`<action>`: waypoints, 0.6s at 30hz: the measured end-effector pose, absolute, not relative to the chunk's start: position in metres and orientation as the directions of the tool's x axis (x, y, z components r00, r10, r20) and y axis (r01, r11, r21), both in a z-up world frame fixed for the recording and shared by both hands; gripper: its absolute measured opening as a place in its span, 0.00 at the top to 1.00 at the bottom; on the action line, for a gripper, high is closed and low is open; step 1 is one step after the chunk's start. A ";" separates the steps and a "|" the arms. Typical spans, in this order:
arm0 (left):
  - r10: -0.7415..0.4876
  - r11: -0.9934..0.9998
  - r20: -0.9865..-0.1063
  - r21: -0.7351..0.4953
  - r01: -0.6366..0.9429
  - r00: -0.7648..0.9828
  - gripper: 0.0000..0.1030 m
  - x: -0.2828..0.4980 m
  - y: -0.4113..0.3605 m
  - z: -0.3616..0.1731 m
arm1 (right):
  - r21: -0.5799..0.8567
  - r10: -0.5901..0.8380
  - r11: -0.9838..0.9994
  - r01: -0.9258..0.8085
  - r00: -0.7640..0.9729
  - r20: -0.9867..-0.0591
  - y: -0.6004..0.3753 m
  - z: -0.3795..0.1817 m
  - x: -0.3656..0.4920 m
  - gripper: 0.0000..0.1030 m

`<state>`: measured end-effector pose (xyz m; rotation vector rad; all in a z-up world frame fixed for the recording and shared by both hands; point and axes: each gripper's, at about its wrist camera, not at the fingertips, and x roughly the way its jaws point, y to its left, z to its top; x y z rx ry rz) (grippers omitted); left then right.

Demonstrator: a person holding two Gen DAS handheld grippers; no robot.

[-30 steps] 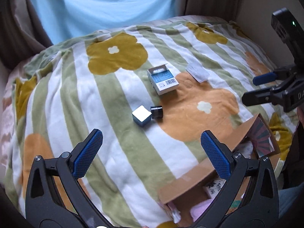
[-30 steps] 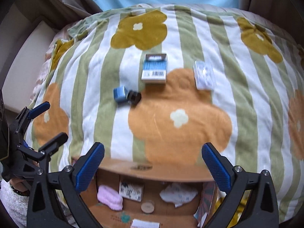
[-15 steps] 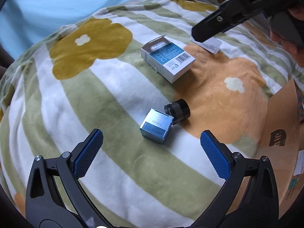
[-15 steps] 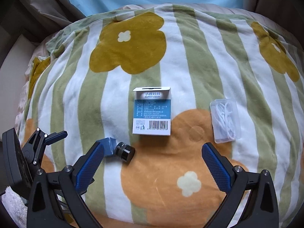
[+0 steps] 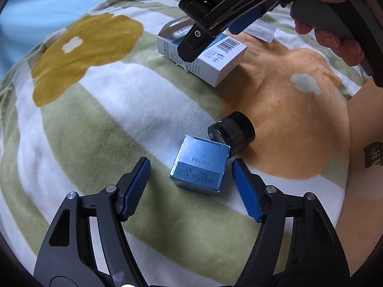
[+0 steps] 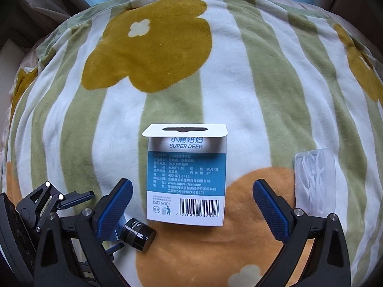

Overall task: Organize objects
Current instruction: 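Grasp the blue PROYA box with the left tool while the right tool grasps the SUPER DEER box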

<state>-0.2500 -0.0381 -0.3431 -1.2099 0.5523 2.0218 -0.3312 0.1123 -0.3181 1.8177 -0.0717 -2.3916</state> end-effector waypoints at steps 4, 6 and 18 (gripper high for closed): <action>0.362 -0.647 -0.884 -0.009 -0.763 -0.296 0.50 -0.251 -0.036 -0.347 | 0.109 -0.129 -0.990 0.091 -0.253 -0.959 0.110 -0.325 -0.334 0.21; 0.370 -0.639 -0.884 -0.019 -0.769 -0.287 0.57 -0.250 -0.035 -0.348 | 0.114 -0.133 -0.989 0.092 -0.247 -0.960 0.110 -0.328 -0.335 0.28; 0.353 -0.625 -0.888 0.011 -0.780 -0.295 0.61 -0.243 -0.032 -0.343 | 0.127 -0.145 -0.988 0.087 -0.264 -0.954 0.111 -0.326 -0.333 0.39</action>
